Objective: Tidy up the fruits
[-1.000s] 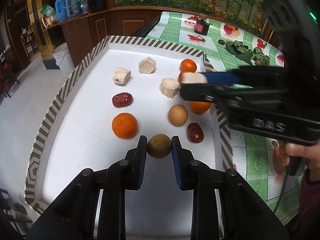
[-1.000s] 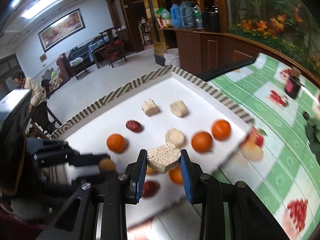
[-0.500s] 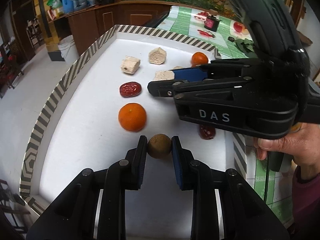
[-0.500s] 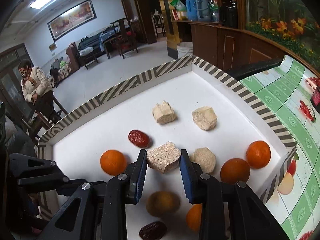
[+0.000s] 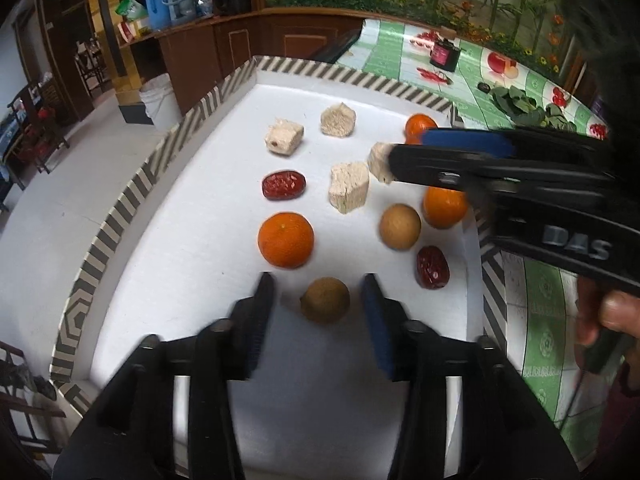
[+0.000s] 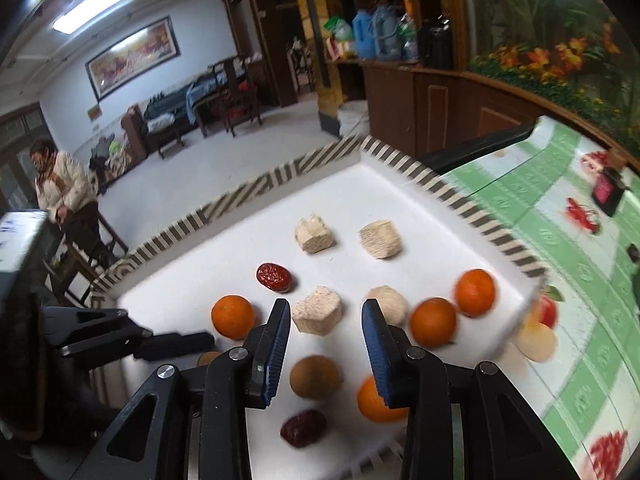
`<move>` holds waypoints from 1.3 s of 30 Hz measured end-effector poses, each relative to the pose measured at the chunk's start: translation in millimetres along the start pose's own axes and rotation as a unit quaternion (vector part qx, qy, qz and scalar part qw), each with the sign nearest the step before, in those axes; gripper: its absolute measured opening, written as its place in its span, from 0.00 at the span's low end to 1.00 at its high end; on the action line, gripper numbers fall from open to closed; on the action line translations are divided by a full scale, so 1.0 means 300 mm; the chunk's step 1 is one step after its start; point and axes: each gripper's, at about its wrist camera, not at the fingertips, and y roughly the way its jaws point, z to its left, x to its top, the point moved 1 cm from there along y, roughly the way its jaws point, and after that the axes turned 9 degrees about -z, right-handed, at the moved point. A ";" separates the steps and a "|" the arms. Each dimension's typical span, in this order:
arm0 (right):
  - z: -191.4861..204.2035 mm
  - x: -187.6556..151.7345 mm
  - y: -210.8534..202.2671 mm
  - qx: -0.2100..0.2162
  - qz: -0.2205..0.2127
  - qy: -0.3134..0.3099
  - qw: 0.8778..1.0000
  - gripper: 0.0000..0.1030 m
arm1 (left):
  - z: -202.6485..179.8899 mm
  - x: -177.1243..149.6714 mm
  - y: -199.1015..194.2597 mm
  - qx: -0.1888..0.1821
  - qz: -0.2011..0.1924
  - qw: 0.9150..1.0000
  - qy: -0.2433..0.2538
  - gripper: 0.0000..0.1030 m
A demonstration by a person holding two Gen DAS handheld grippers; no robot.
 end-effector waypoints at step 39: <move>-0.098 -0.235 -0.282 -0.061 -0.030 0.105 0.992 0.35 | -0.141 0.021 -0.086 0.025 -0.084 0.996 0.011 0.56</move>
